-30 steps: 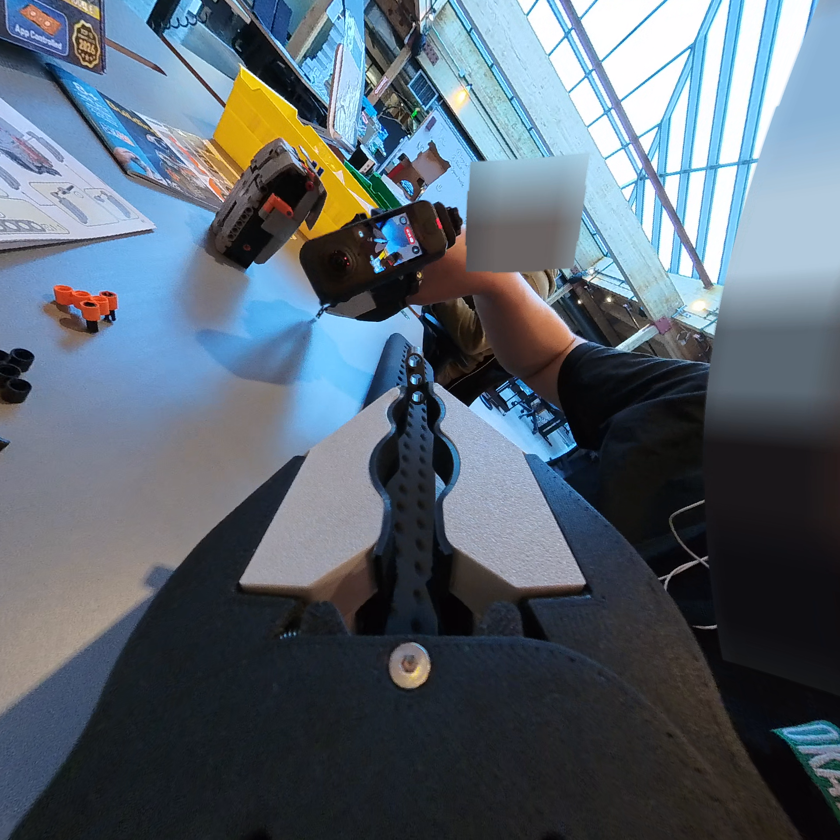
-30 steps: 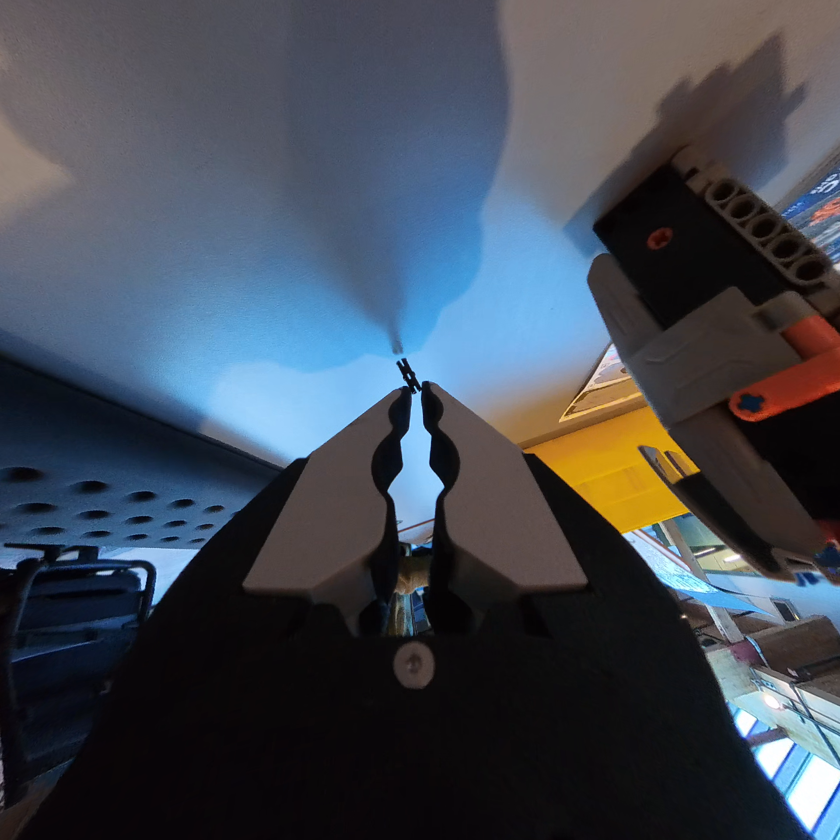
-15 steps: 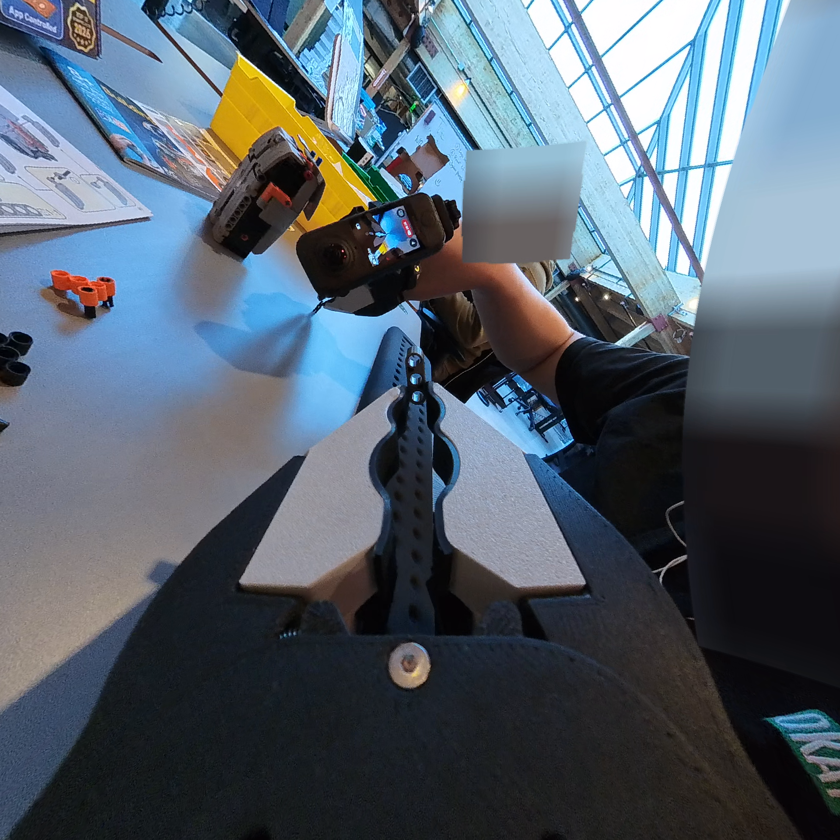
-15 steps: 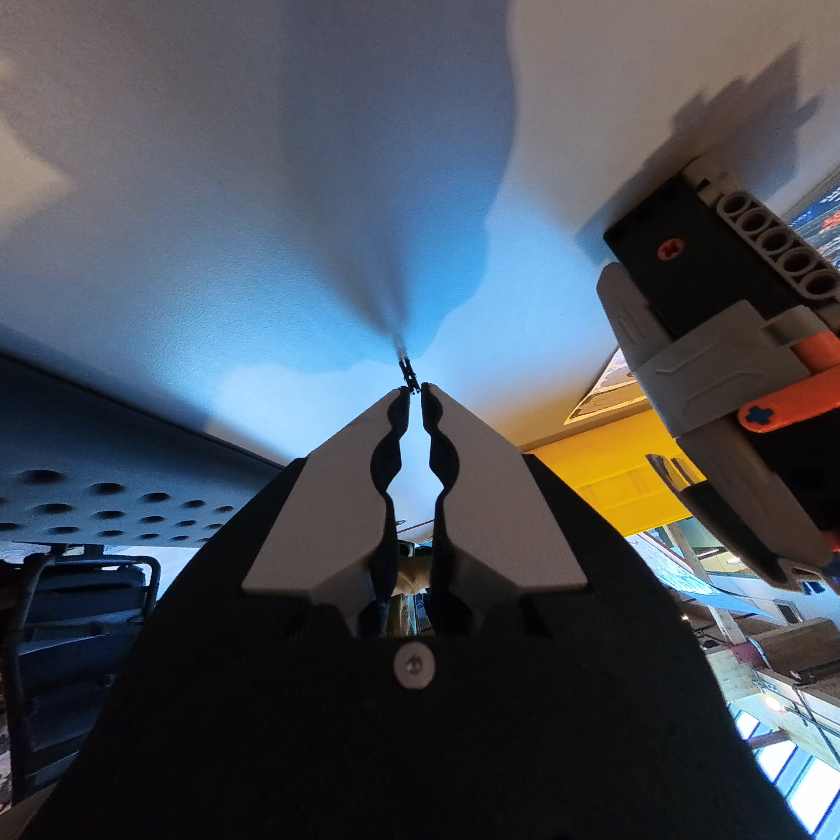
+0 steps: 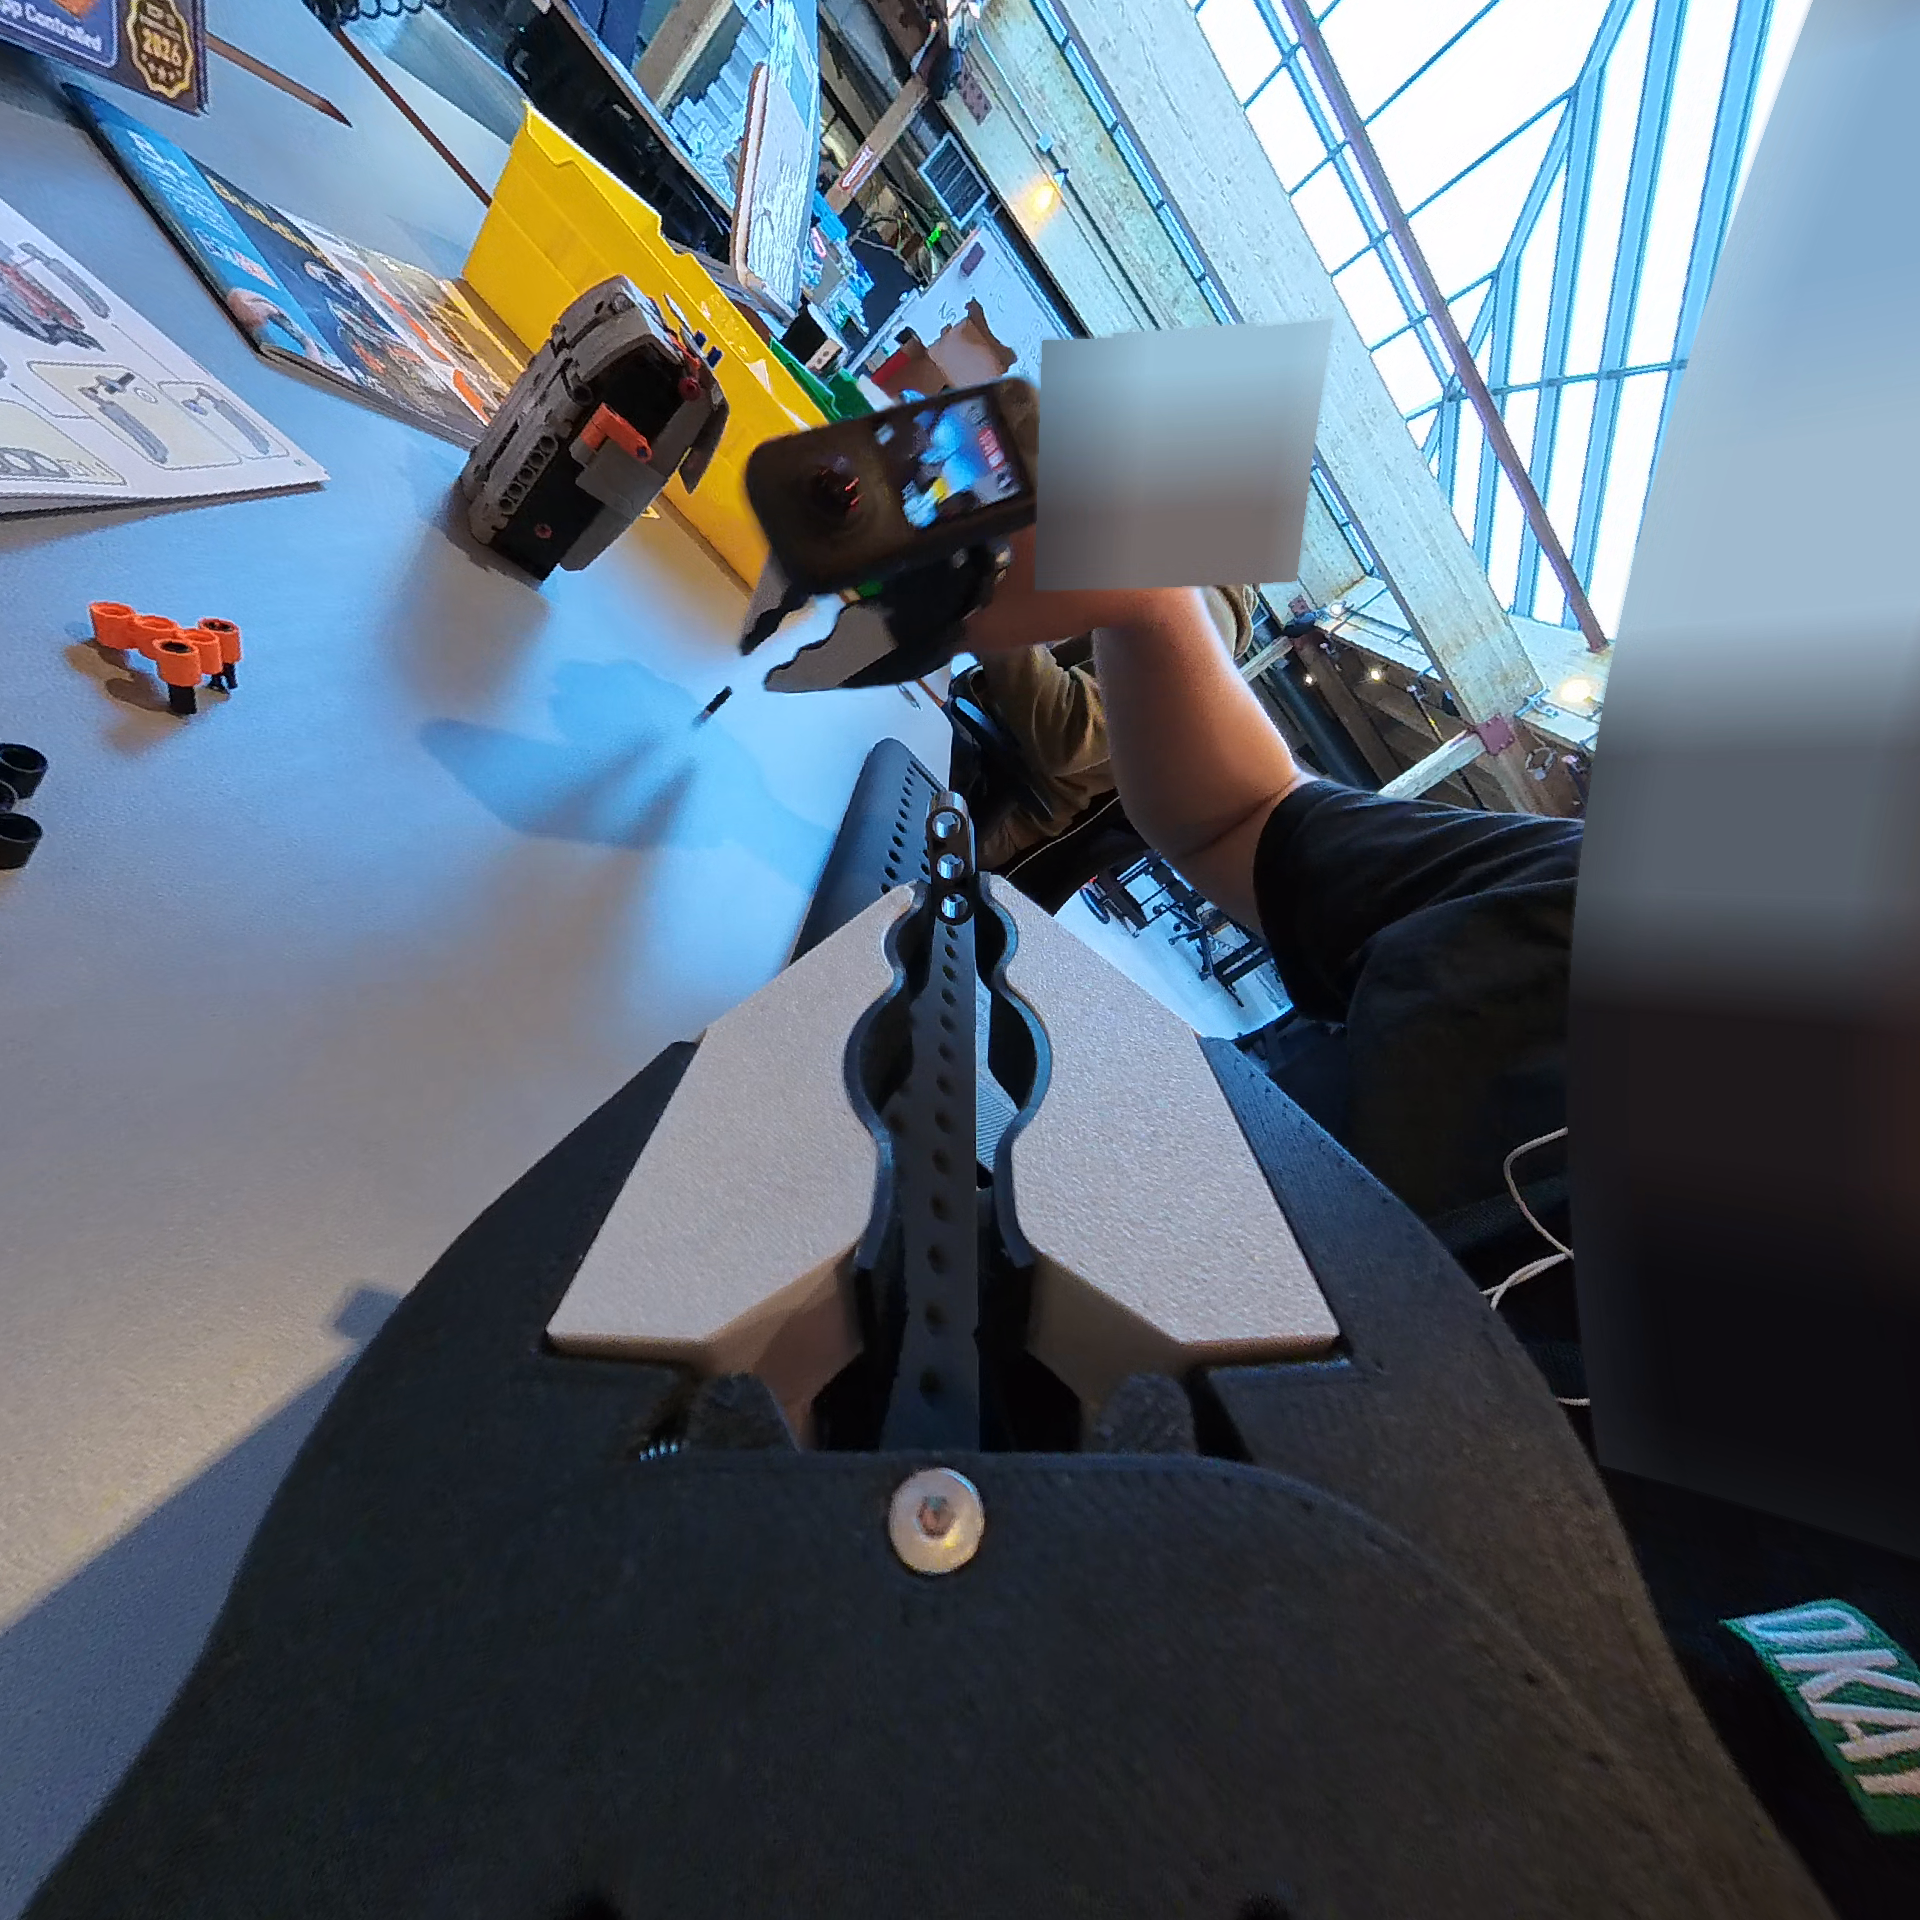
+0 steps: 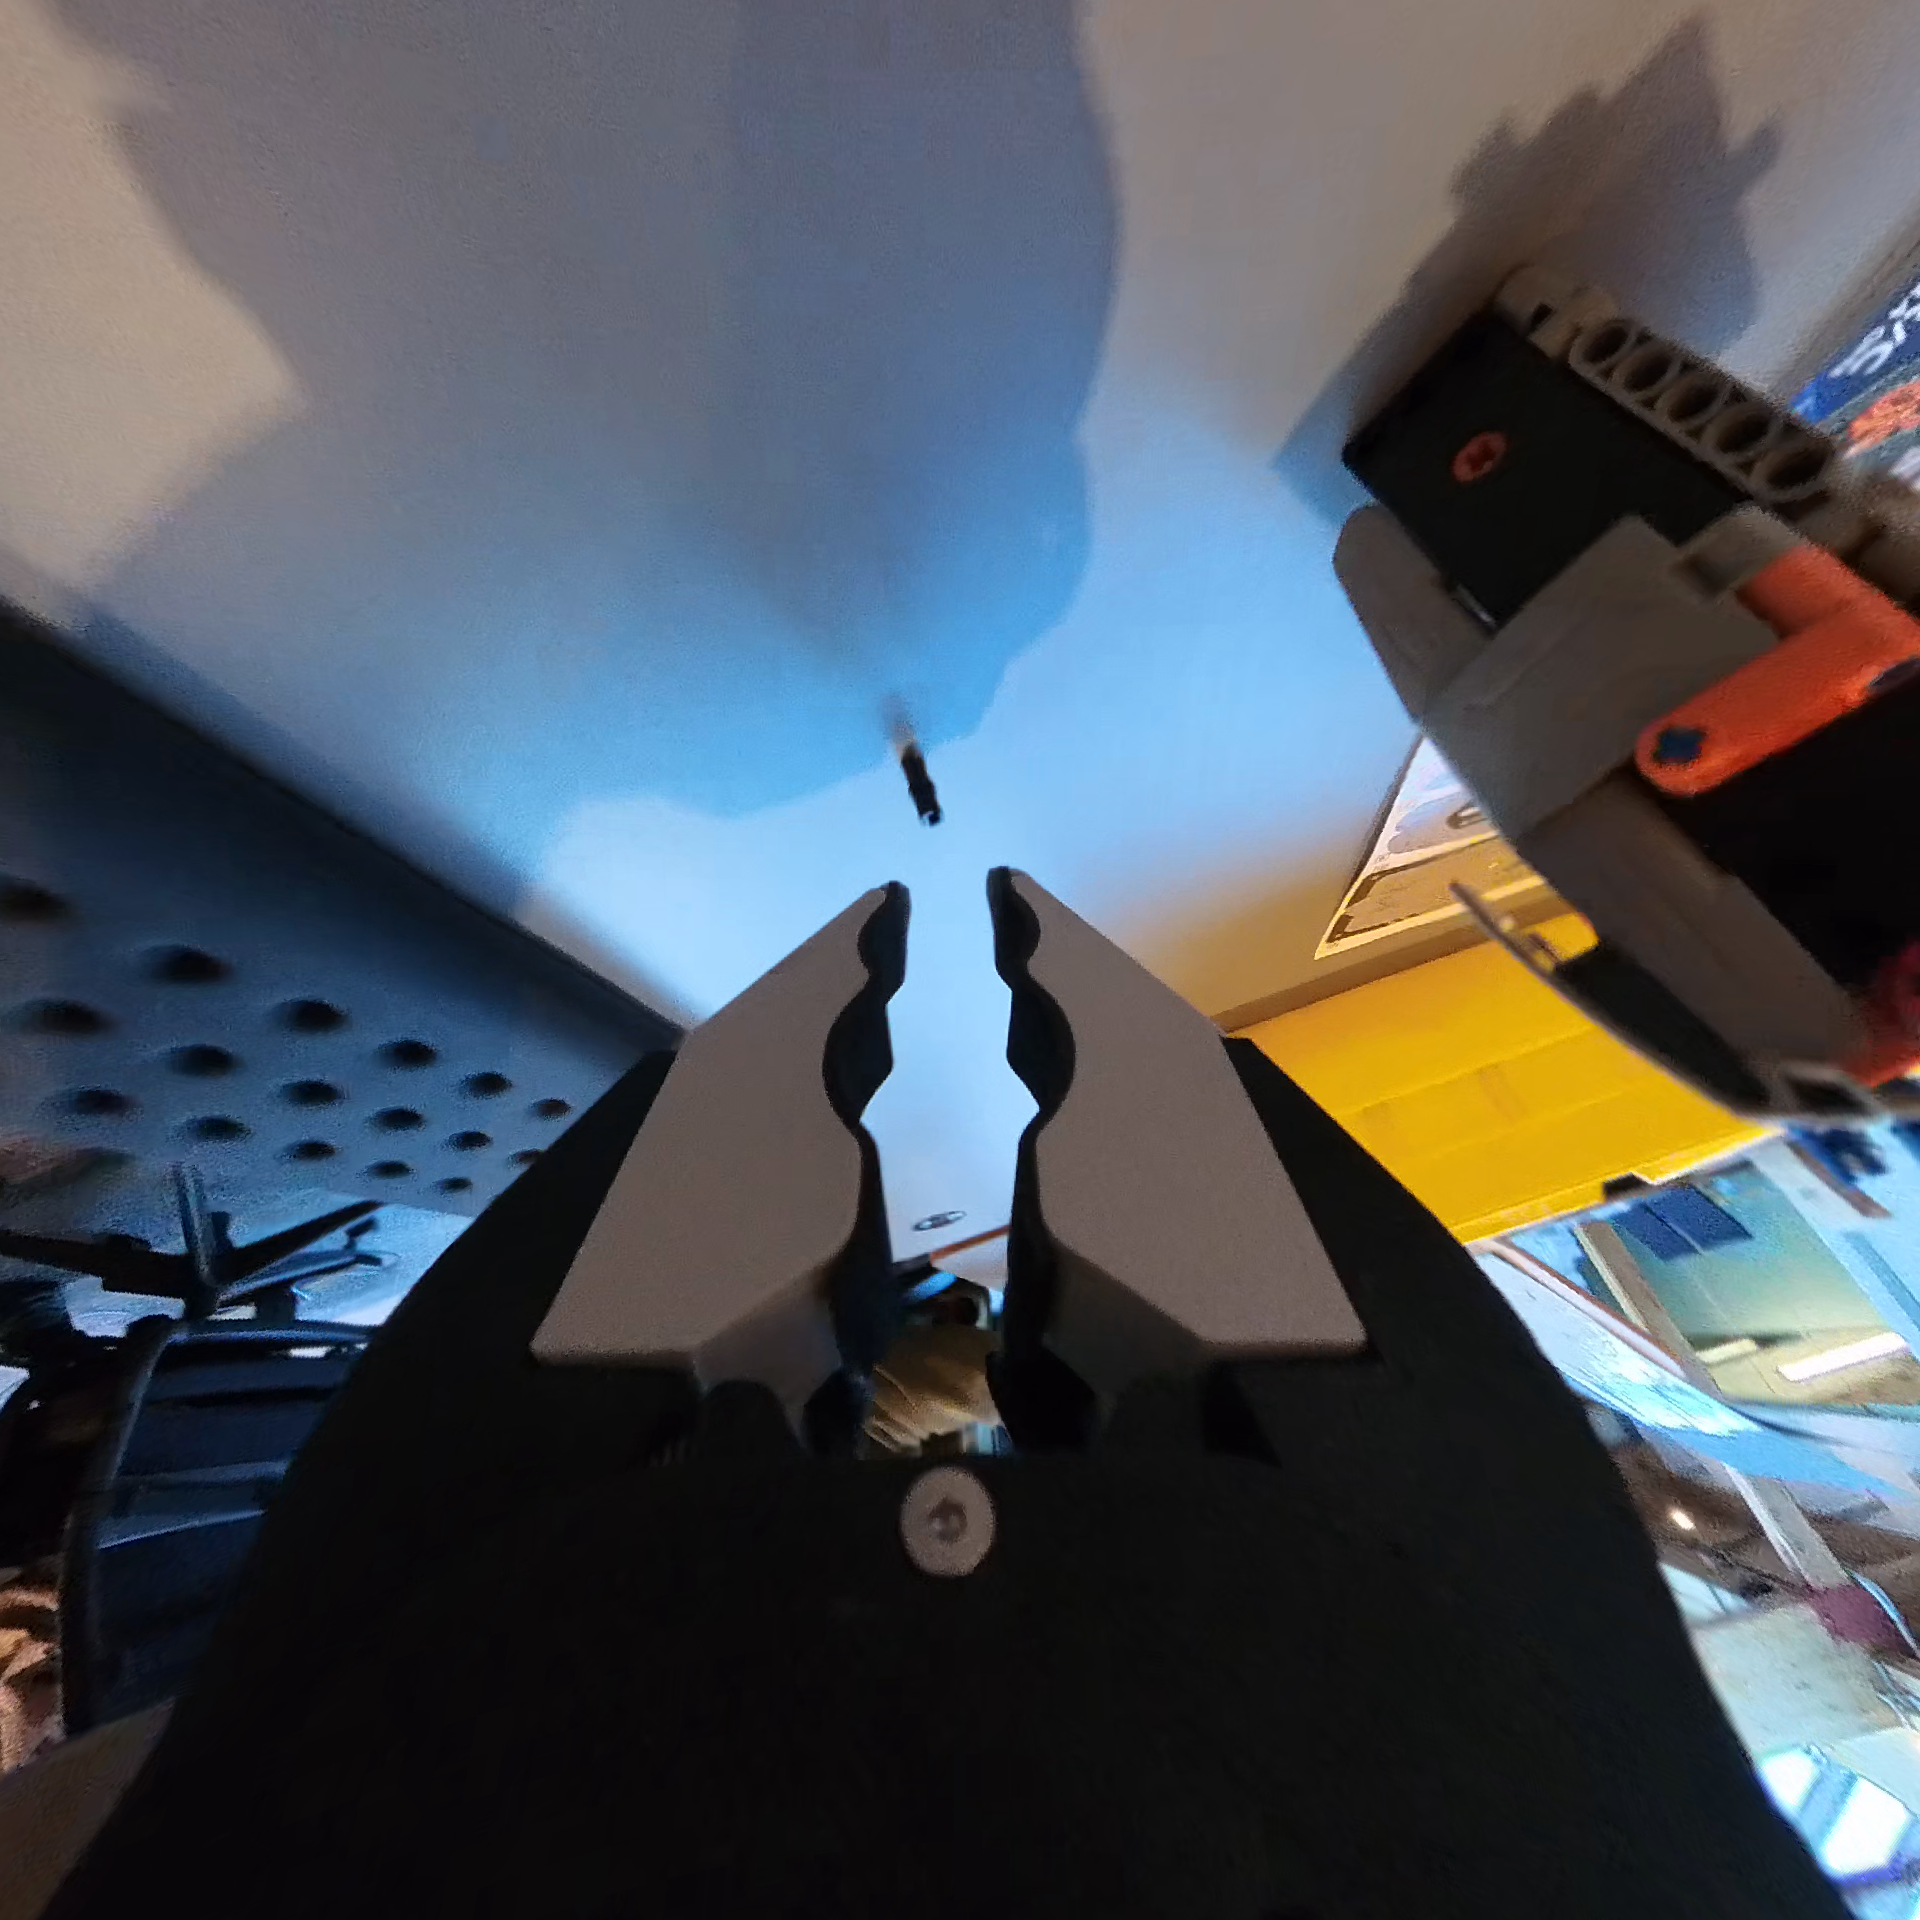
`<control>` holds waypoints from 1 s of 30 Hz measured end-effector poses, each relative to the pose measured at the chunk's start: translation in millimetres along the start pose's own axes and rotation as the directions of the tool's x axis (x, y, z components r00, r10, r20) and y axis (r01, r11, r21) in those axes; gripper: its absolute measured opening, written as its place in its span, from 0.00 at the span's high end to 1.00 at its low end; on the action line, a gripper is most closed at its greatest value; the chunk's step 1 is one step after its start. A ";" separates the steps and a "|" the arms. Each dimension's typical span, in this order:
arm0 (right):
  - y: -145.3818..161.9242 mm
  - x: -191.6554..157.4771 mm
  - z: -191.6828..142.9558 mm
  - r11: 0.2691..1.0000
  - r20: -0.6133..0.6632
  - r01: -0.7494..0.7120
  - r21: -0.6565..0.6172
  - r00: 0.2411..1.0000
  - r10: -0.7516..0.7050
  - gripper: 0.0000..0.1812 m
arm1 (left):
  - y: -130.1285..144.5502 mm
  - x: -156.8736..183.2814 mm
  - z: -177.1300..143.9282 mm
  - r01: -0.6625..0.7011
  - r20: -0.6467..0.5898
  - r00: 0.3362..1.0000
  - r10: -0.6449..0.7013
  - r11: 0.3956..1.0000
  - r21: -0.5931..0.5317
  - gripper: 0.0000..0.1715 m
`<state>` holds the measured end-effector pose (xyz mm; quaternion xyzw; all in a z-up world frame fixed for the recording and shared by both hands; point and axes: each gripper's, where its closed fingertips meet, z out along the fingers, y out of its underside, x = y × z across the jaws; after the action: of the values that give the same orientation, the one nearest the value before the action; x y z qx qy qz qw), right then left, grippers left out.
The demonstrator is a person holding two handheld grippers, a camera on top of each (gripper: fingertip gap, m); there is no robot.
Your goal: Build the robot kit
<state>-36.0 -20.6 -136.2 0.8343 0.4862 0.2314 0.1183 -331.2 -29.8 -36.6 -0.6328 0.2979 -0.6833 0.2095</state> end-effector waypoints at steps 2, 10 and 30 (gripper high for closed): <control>4.2 -1.5 -7.8 0.997 0.042 -0.033 0.074 0.999 0.030 0.92 | 0.3 0.5 -0.7 -0.001 0.001 1.000 0.001 1.000 0.001 0.98; -9.0 -4.3 -13.1 0.804 0.130 0.016 0.594 0.985 -0.115 0.87 | 3.2 -0.5 -0.8 0.002 0.000 1.000 -0.002 1.000 -0.010 0.98; -13.3 -4.2 13.8 0.747 0.164 0.025 0.664 0.970 -0.179 0.94 | 3.4 -3.9 1.6 0.024 0.038 0.999 -0.023 1.000 -0.012 0.98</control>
<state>-40.9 -17.2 -154.8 0.8145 0.5656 -0.0536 -0.1174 -329.4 -30.0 -41.8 -0.6503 0.2910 -0.6718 0.2030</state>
